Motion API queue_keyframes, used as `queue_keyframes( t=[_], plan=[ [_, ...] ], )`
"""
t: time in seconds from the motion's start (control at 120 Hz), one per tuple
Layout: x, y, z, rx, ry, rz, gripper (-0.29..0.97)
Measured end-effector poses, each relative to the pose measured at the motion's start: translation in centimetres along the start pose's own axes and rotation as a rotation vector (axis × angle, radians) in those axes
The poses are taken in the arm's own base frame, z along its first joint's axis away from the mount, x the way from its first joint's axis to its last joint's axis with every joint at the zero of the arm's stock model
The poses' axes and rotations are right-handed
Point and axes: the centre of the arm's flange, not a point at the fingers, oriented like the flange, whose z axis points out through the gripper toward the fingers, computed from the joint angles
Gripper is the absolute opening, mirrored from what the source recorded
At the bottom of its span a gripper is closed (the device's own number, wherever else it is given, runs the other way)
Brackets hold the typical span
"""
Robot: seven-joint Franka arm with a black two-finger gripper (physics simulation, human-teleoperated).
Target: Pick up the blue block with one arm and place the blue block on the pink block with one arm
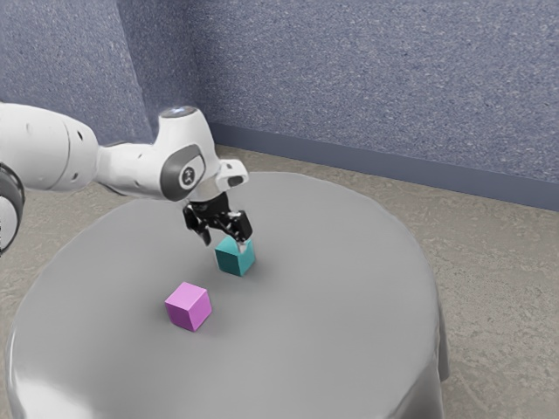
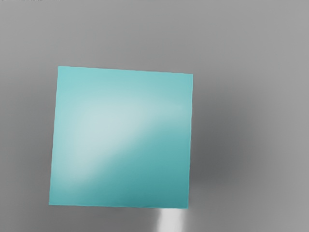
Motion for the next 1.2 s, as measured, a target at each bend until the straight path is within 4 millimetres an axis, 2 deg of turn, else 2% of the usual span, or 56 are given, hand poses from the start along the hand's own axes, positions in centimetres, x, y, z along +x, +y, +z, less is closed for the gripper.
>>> queue_keyframes(
  t=[0.158, 0.442, 0.933, 1.1, 1.2],
  plan=[
    [1.8, -0.1, 1.2, 0.007, 0.023, 0.032, 0.68],
    [3.2, -0.3, 2.7, 0.01, 0.032, 0.072, 0.68],
    [2.8, -1.0, 6.0, 0.005, -0.004, 0.092, 0.68],
    [3.0, -1.0, 5.6, 0.006, 0.008, 0.098, 0.45],
    [3.0, -1.0, 5.4, 0.011, 0.011, 0.101, 0.37]
  ],
)
